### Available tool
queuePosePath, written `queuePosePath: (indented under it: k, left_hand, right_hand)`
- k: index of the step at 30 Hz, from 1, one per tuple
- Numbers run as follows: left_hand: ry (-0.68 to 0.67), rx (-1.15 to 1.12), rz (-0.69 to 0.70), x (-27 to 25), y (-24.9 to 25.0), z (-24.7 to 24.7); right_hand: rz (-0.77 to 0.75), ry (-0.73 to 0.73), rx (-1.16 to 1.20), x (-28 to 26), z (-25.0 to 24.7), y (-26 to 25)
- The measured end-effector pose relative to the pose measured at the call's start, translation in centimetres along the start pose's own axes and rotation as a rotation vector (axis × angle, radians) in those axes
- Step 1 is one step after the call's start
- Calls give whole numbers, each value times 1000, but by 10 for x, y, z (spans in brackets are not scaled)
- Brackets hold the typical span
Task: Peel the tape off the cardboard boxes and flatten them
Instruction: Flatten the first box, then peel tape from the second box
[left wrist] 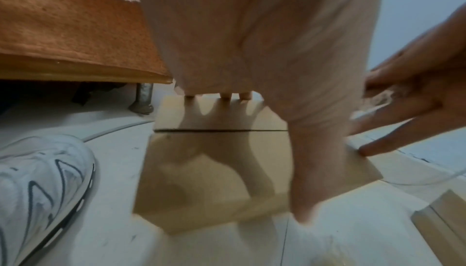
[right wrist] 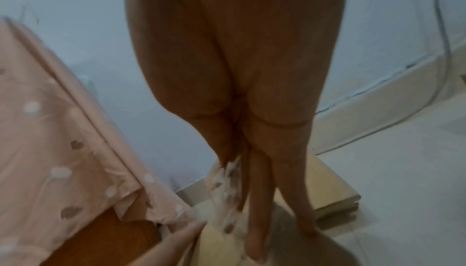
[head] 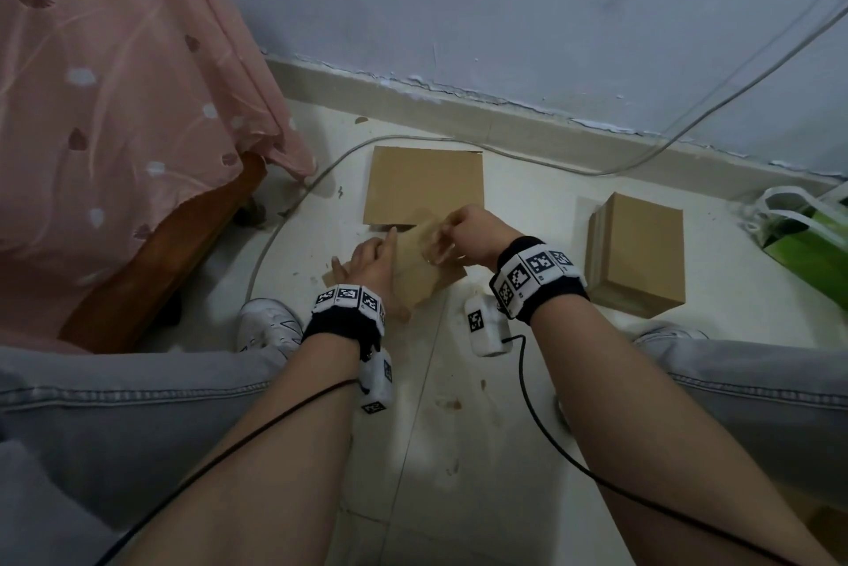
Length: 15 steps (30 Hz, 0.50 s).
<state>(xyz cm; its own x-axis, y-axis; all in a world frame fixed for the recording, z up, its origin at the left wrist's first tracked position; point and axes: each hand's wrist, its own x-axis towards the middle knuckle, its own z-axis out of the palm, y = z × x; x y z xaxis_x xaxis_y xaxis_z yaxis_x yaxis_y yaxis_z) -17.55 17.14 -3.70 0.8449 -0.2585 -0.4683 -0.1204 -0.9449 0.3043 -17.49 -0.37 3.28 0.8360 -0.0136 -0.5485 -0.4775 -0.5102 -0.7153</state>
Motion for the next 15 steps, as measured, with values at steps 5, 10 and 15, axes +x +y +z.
queuePosePath:
  k: [5,10,15]
  left_hand:
    - [19,-51,-50,0,-5,8]
    - [101,-31,16,-4,15,17]
    - [143,42,11,0,28,9]
  right_hand:
    - [41,46,187,-5,-10,7]
    - [86,-106,252,-6,-7,3]
    - [66,-120,359,-2,3,-10]
